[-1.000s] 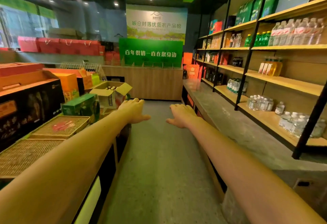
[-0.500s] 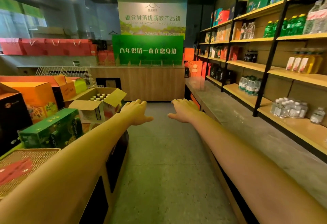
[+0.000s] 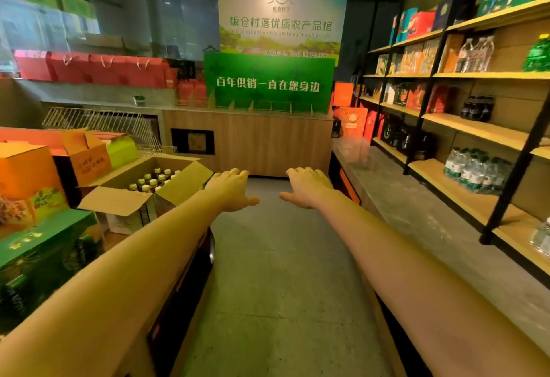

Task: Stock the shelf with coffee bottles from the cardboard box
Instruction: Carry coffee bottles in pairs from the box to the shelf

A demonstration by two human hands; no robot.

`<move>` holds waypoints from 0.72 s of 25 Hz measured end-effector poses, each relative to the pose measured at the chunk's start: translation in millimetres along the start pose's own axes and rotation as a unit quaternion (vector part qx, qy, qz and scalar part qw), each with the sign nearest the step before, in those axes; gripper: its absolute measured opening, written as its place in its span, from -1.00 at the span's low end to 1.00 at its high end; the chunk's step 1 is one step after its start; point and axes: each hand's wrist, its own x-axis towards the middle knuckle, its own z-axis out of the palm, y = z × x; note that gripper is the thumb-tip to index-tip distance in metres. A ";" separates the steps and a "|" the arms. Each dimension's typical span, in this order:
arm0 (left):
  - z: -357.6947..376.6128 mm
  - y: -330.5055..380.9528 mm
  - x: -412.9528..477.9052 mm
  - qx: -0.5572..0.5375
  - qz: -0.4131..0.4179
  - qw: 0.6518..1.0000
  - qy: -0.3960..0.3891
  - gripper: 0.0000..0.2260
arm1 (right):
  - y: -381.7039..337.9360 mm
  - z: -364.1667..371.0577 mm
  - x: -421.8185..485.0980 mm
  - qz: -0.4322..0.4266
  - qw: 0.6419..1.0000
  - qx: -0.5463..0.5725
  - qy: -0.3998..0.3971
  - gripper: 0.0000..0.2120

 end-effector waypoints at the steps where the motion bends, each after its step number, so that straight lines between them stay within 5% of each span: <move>1: 4.5 -5.8 20.3 -0.002 -0.002 1.000 -0.003 -0.33 | 4.7 6.2 21.7 -0.001 1.000 0.001 0.001 -0.45; 18: 66.5 -211.0 401.4 0.007 -0.063 0.998 -0.015 -0.31 | -33.4 81.6 470.1 -0.060 0.997 0.038 -0.008 -0.44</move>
